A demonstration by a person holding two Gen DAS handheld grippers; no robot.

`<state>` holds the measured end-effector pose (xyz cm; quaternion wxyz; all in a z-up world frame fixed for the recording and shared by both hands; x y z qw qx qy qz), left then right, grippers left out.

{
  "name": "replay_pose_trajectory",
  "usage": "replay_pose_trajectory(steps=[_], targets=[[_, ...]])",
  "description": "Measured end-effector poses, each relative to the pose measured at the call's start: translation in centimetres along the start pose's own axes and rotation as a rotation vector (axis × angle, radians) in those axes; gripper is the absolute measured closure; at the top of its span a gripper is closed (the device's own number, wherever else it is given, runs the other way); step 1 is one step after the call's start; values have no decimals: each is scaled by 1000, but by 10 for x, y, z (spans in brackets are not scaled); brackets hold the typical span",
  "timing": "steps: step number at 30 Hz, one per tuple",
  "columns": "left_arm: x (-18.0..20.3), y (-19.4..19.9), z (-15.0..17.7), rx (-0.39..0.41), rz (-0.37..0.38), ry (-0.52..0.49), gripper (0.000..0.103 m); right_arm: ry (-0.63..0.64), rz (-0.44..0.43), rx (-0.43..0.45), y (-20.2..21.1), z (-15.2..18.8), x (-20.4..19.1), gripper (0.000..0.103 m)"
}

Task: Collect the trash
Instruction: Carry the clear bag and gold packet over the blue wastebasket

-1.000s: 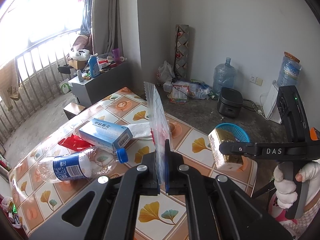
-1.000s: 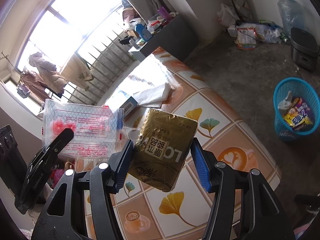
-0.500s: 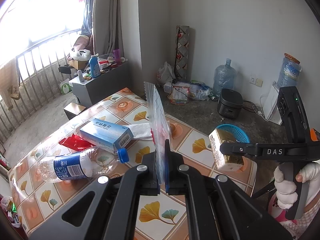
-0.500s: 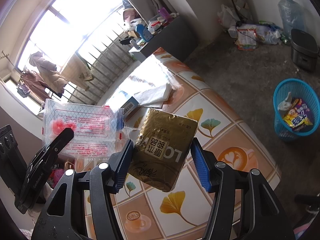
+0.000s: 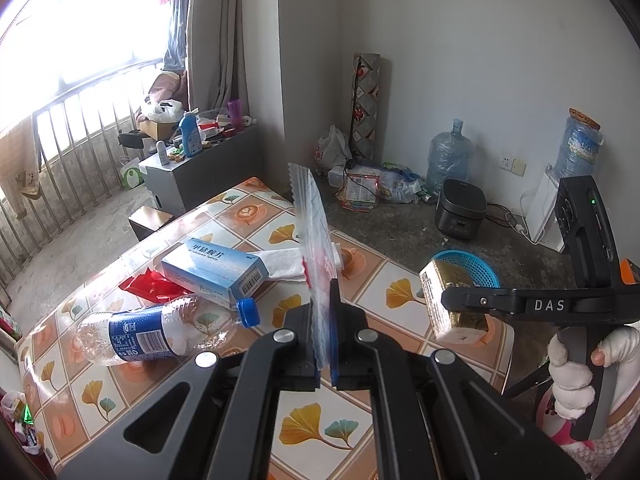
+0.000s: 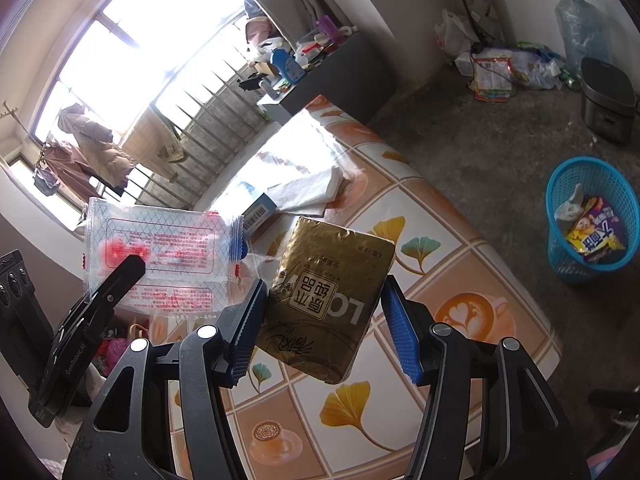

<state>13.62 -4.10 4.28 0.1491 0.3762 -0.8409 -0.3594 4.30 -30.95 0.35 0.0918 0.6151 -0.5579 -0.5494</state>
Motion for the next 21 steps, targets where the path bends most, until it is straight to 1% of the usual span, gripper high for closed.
replay_pose_trajectory(steps=[5, 10, 17, 21], targets=[[0, 1, 0, 2, 0, 0, 100, -4, 2, 4, 3, -2, 1, 48], [3, 6, -7, 13, -4, -1, 100, -13, 0, 18, 7, -2, 4, 48], [17, 9, -19, 33, -5, -23, 100, -36, -7, 51, 19, -7, 14, 48], [27, 5, -32, 43, -1, -47, 100, -56, -11, 72, 25, -11, 23, 48]])
Point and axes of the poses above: each gripper's, at about its wrist camera, not at the fingertips, and y roughly against the way its jaws point, x to its right, z to its underside, the point moved 1 cm from there along -y, roughly the way its jaws point, and after that the axes turned 7 degrees about -x, right-handed, at the moved point
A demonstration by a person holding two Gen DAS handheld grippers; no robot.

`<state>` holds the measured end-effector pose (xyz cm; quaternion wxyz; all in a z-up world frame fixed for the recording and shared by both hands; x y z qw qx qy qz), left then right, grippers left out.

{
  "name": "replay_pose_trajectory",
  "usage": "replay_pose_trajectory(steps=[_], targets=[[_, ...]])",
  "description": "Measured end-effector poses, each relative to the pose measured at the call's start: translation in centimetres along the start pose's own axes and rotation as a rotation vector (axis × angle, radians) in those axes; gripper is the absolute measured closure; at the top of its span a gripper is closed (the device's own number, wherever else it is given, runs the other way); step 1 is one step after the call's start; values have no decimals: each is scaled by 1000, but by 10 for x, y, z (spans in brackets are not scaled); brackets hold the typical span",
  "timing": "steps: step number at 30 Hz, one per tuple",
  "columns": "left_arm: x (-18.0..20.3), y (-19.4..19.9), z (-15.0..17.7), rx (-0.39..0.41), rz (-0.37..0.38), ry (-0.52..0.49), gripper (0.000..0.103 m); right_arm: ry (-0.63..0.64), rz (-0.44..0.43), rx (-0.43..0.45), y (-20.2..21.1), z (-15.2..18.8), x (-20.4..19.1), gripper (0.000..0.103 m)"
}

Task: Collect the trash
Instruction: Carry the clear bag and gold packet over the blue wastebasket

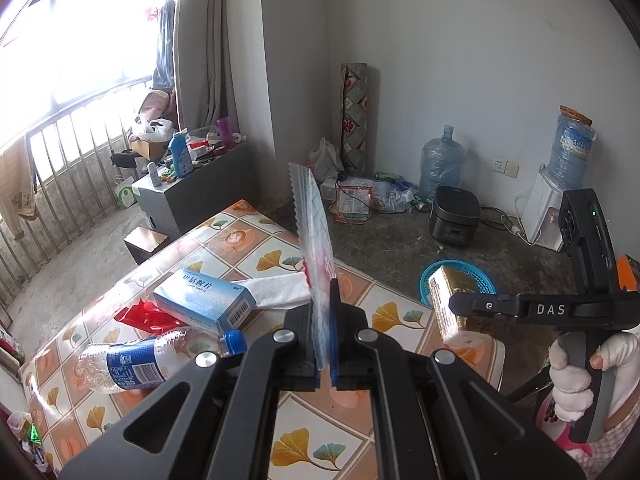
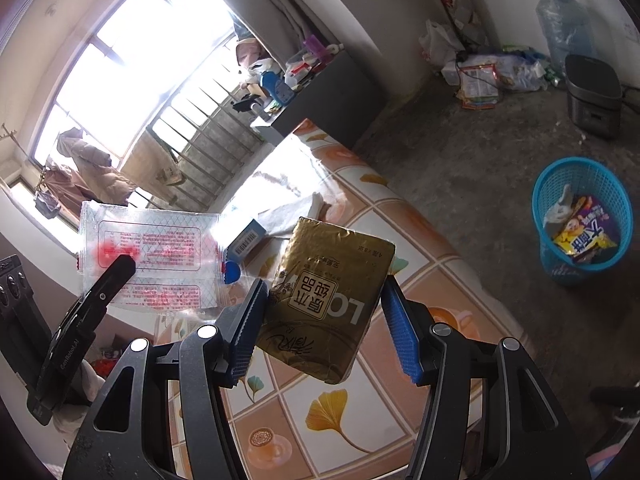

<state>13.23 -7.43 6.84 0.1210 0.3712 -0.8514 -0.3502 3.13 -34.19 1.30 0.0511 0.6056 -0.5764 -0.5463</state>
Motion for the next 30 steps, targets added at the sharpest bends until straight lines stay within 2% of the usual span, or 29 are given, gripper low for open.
replay_pose_trajectory(steps=[9, 16, 26, 30], targets=[[35, -18, -31, 21, 37, -75, 100, -46, -2, 58, 17, -16, 25, 48], [70, -42, -61, 29, 103, -135, 100, -106, 29, 117, 38, -29, 56, 48], [124, -100, -102, -19, 247, -183, 100, -279, 110, 246, 83, -41, 127, 48], [144, -136, -120, -72, 330, -138, 100, -366, 166, 293, 100, -45, 164, 48]])
Point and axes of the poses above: each gripper's, at about its wrist camera, not at the fingertips, and y roughly against the way its jaws point, x to its right, z to its underside, the point moved 1 cm from there along -y, roughly the way its jaws point, and after that the axes turned 7 degrees about -x, right-handed, at the moved point
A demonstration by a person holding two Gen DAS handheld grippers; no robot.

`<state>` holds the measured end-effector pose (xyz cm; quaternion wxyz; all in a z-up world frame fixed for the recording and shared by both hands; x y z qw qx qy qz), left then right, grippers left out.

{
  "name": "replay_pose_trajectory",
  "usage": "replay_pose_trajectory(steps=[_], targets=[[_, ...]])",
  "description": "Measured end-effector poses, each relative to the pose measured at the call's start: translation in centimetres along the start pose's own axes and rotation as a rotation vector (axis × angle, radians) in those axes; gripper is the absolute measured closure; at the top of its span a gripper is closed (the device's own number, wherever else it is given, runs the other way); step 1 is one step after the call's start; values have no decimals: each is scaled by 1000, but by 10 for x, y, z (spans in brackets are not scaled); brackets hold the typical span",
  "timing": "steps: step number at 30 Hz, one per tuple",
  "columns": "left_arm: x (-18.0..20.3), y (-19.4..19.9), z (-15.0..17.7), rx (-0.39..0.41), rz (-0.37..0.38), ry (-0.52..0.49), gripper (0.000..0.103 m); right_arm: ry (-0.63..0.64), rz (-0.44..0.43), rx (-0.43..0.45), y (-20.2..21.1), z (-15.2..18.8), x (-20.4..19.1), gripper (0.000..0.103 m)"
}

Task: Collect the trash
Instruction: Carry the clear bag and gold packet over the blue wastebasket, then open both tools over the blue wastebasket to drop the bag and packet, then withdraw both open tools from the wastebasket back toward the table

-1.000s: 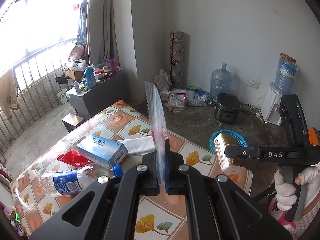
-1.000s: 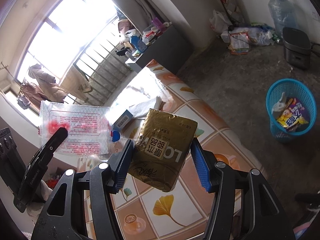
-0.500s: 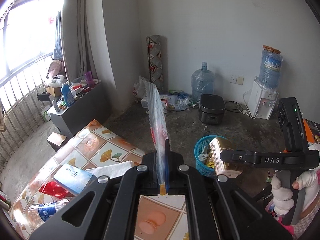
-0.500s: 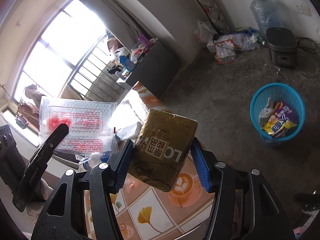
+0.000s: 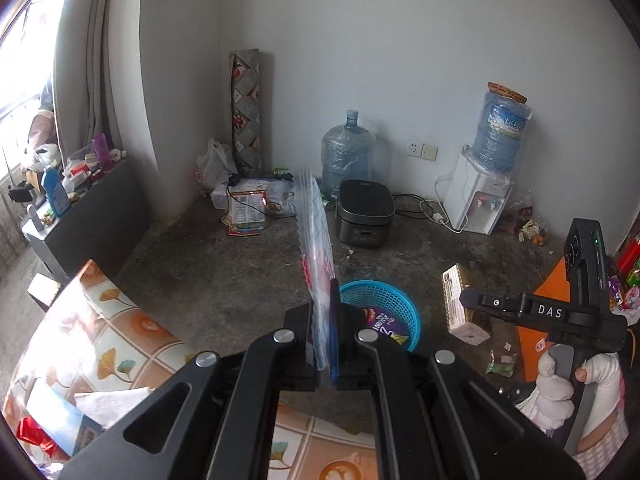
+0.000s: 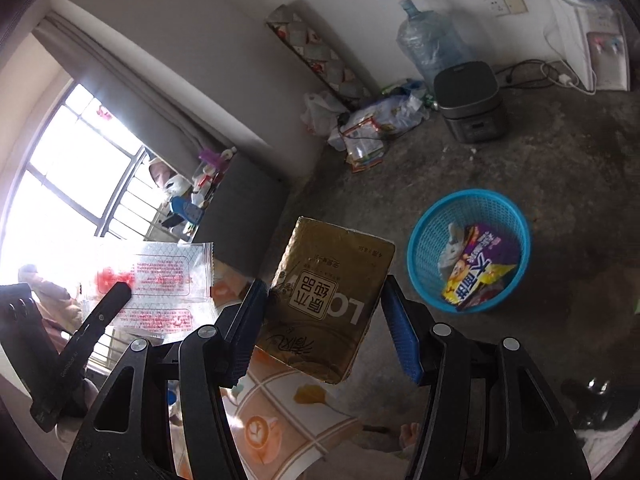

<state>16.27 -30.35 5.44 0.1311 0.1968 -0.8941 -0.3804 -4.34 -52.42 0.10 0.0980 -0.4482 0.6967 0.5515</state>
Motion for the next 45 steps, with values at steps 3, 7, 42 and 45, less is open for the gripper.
replay_pose_trajectory(steps=[3, 7, 42, 45], targets=[[5, -40, -11, -61, 78, 50, 100, -55, 34, 2, -5, -8, 21, 48], [23, -96, -21, -144, 107, 41, 100, -109, 66, -14, -21, -19, 42, 48], [6, -145, -28, -179, 157, 148, 46, -209, 118, -14, -52, -32, 89, 42], [-2, -115, -21, -143, 143, 149, 44, -140, 133, 3, -39, -25, 69, 42]])
Point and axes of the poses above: each gripper's, at about its wrist camera, not at the fingertips, and y roughly against the way its jaws point, x to its right, z to its underside, the point moved 1 cm from there along -y, roughly the way its jaws point, and after that the axes turned 7 degrees about -x, right-handed, at the moved point
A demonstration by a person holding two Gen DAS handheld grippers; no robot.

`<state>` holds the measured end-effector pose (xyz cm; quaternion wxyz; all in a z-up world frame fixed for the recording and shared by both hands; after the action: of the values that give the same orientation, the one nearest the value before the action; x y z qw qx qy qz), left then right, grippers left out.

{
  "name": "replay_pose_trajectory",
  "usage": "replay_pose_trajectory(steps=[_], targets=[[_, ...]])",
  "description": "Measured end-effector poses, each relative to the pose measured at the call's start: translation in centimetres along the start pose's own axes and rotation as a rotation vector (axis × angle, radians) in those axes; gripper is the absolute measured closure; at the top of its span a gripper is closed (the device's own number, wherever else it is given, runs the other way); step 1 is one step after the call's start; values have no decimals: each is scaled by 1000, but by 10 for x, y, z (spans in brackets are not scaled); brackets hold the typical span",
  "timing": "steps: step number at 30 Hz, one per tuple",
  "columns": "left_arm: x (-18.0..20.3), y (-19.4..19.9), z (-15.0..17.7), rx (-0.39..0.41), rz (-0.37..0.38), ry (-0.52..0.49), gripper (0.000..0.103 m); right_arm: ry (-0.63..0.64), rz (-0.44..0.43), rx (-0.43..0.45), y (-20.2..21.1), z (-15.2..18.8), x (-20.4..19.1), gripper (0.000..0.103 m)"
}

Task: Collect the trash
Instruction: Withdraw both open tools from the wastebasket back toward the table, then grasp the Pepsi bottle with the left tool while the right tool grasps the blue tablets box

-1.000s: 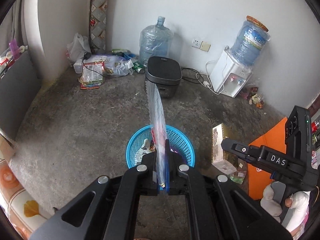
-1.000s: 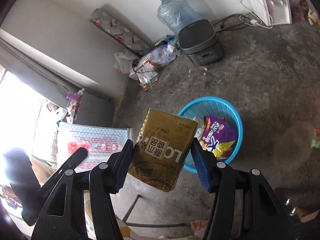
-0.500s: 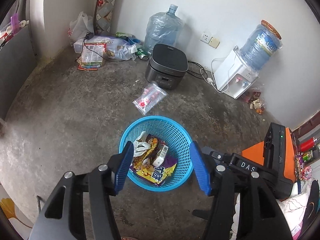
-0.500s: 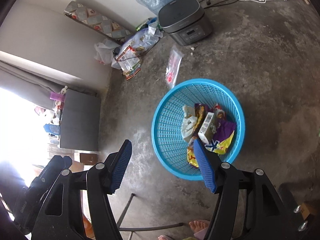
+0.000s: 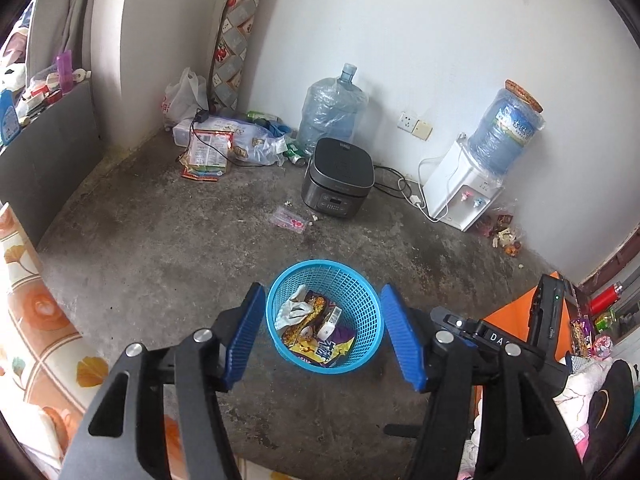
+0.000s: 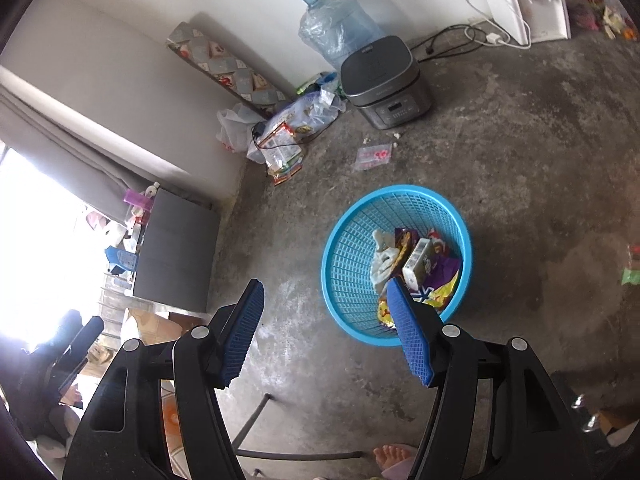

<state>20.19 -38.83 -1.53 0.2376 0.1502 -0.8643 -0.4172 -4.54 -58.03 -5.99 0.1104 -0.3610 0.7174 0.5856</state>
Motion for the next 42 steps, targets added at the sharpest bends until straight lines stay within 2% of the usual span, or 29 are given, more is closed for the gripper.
replay_pose_trajectory(steps=[3, 6, 10, 15, 24, 30, 37, 42], targets=[[-7, 32, 15, 48, -25, 3, 41, 83, 8, 24, 12, 12, -22, 40], [-18, 62, 33, 97, -68, 7, 39, 172, 13, 53, 22, 24, -48, 33], [-44, 104, 60, 159, -150, 39, 38, 282, -33, 51, 31, 43, -83, 31], [-88, 160, 100, 229, -224, 143, 36, 412, -115, -22, 22, 69, -133, 30], [-162, 240, 179, 284, -358, 351, 33, 616, -217, -187, -12, 120, -211, 30], [-201, 273, 227, 298, -414, 494, 33, 715, -248, -260, -22, 150, -249, 30], [-231, 297, 265, 328, -458, 626, 33, 750, -267, -289, -35, 147, -282, 29], [-253, 304, 279, 345, -452, 696, 33, 797, -292, -330, -56, 156, -320, 29]])
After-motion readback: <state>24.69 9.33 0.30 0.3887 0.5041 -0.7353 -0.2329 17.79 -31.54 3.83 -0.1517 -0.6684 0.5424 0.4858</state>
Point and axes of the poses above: each gripper's, at about its wrist camera, not at the fingertips, and y roughly against the way its jaws point, x to its right, z to its underside, the point moved 1 cm from there along -y, roughly the way its jaws point, and after that the axes turned 7 degrees about -x, right-handed, at the moved point
